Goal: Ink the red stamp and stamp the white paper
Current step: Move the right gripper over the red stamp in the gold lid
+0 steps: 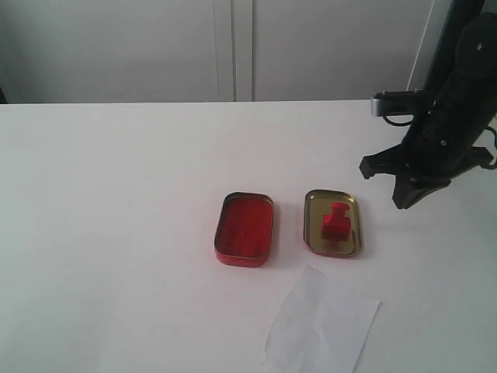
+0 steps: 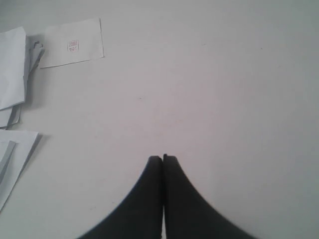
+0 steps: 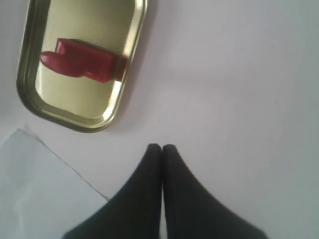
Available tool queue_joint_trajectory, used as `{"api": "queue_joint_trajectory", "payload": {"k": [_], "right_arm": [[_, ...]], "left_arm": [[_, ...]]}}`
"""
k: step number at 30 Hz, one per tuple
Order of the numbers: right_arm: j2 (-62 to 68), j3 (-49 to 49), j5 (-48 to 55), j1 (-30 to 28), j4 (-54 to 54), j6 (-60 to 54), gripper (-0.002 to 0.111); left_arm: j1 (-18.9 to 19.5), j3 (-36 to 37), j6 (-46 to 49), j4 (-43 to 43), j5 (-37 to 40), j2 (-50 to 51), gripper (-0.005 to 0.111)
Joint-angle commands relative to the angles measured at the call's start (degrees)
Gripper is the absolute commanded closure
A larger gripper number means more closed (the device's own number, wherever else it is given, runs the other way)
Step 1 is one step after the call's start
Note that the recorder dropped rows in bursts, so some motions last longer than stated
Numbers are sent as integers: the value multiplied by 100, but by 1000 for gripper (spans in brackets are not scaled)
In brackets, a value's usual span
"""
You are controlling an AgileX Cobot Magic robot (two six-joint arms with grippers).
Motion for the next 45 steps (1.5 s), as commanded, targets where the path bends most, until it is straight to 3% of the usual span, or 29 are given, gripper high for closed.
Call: {"api": "queue_joint_trajectory", "payload": {"k": [1, 12, 21, 27, 32, 35, 41, 45], "right_arm": [[329, -365, 215, 184, -8, -390, 108], [625, -876, 228, 752, -380, -1329, 108], [625, -876, 185, 945, -426, -3304, 108], [625, -865, 224, 945, -295, -5312, 108], [625, -865, 55, 945, -71, -5991, 108], [625, -865, -34, 945, -49, -6109, 101], [625, -865, -184, 945, -47, -6233, 75], [625, -801, -198, 945, -47, -6663, 68]], "left_arm": [[-34, 27, -53, -27, -6, -26, 107], [-34, 27, -53, -27, -6, -26, 107], [-34, 27, -53, -27, -6, -26, 107], [-34, 27, -53, -27, -6, -26, 107], [-34, 27, -53, -27, -6, -26, 107], [-34, 27, -53, -27, -6, -26, 107], [-34, 27, -53, -27, -6, -26, 107], [-34, 27, -53, -27, -6, -26, 107]]}}
